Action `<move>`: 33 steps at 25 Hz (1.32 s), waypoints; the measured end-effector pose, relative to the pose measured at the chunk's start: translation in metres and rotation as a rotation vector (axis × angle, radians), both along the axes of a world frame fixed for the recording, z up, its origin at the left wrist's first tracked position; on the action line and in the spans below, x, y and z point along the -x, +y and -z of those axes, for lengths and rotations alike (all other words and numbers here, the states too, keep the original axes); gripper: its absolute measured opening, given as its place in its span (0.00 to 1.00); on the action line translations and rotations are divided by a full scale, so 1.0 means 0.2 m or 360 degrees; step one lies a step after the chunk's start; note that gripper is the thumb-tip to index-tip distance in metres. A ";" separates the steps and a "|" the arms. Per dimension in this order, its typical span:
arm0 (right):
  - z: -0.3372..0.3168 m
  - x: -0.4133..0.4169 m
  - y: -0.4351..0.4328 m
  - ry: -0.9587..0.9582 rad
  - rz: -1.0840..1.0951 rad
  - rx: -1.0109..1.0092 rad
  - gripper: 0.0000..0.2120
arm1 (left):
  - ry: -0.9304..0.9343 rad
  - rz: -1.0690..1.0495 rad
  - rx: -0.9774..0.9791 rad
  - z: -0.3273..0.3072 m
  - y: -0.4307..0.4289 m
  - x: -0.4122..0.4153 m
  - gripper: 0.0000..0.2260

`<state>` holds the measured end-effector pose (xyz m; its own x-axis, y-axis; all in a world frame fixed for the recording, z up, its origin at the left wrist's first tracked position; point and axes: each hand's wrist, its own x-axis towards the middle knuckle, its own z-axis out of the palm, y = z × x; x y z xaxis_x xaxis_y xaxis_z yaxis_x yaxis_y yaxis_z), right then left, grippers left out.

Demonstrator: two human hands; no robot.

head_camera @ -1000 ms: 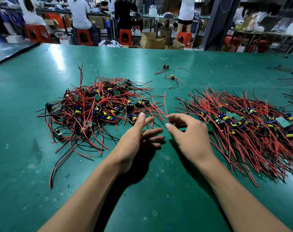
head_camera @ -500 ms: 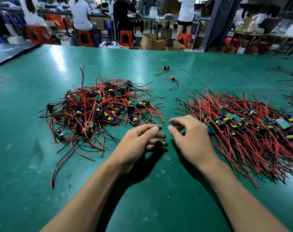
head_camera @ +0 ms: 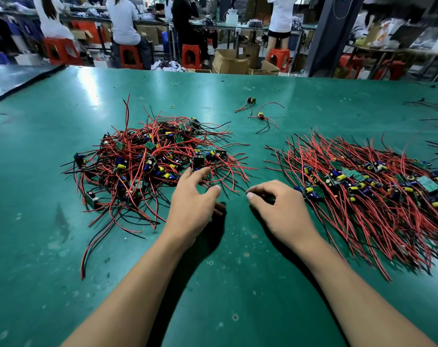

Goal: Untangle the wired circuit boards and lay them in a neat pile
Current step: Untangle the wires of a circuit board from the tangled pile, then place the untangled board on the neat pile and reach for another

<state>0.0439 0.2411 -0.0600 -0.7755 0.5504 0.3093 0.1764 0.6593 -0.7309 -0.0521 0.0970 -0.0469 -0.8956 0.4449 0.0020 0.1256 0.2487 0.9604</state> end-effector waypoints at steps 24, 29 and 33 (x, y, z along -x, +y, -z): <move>0.04 0.02 -0.05 -0.0418 -0.0144 -0.0357 0.25 | 0.0262 0.0055 0.0120 0.05 0.02 -0.01 0.06; 0.04 0.01 -0.03 -0.0220 -0.0060 -0.0192 0.14 | 0.0258 0.0020 0.0054 0.06 0.01 0.00 0.05; 0.01 0.02 -0.03 0.0293 0.0031 0.0390 0.04 | 0.0169 -0.0010 -0.0121 0.06 0.00 -0.01 0.09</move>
